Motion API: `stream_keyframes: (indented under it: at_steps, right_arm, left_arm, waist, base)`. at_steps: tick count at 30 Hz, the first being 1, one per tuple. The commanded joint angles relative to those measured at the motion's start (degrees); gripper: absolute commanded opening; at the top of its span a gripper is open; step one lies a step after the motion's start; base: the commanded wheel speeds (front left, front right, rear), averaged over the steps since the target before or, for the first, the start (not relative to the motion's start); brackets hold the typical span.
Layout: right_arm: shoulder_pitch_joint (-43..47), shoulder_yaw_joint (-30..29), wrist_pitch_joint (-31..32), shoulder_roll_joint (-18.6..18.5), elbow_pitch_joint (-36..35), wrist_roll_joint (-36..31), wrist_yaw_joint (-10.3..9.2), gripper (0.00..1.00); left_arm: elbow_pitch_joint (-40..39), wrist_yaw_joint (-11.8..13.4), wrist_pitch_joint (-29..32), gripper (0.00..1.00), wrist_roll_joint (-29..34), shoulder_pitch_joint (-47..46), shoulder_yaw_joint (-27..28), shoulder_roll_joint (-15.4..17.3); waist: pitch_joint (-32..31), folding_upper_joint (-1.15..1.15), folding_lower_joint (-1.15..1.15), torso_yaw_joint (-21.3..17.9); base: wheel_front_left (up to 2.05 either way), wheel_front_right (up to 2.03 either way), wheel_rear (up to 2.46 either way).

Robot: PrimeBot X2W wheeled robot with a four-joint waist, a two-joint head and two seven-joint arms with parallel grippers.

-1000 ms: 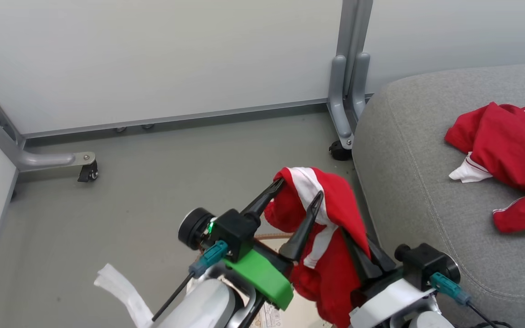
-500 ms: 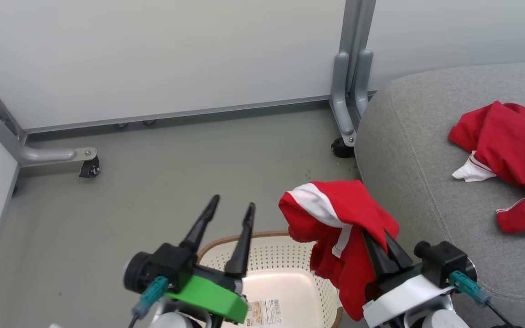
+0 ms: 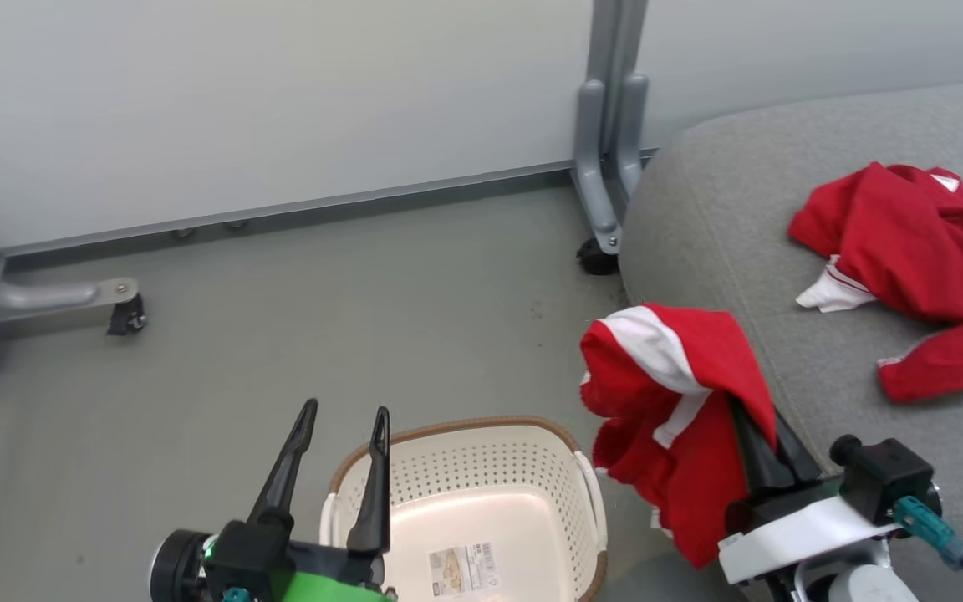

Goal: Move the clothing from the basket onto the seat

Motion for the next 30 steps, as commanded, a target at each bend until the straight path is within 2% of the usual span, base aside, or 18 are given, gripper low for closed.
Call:
stream_keyframes:
  at_steps: [1, 7, 19, 25, 30]
  right_arm:
    - [0.5, -0.7, -0.2, -0.3, -0.7, -0.1, 0.0, 0.0]
    - [1.4, -3.0, -0.2, -0.2, -2.3, -0.3, 0.0, 0.0]
    - [0.0, -3.9, -0.2, 2.1, -3.7, 0.1, 0.0, 0.0]
    - [1.2, -7.9, -0.2, 3.3, -6.5, 1.6, 0.0, 0.0]
    - [-2.8, -12.7, -0.2, 3.4, -8.8, 10.8, 0.01, 0.0]
  left_arm:
    - [-0.2, -0.7, 0.0, 1.0, 0.9, 1.4, 0.5, -0.2]
    - [0.4, -3.1, 0.0, 1.0, 2.7, 2.1, 2.6, -1.5]
    - [1.8, -6.7, 0.0, 1.0, 6.7, -0.9, 4.9, -2.1]
    - [4.1, -8.9, 0.0, 1.0, 8.6, -5.0, 3.2, -1.0]
    - [5.4, -9.7, 0.0, 1.0, 9.7, -8.3, 2.2, 0.4]
  waist:
    - [1.1, 0.0, 0.0, -3.5]
    - [2.8, 0.0, 0.0, -9.8]
    - [8.5, 0.0, 0.0, -25.0]
    - [13.0, 0.0, 0.0, -26.3]
    - [18.7, 0.0, 0.0, -26.6]
  base:
    - [0.0, 0.0, 0.0]
    - [0.0, 0.0, 0.0]
    - [0.0, 0.0, 0.0]
    - [0.0, 0.0, 0.0]
    - [0.0, 0.0, 0.0]
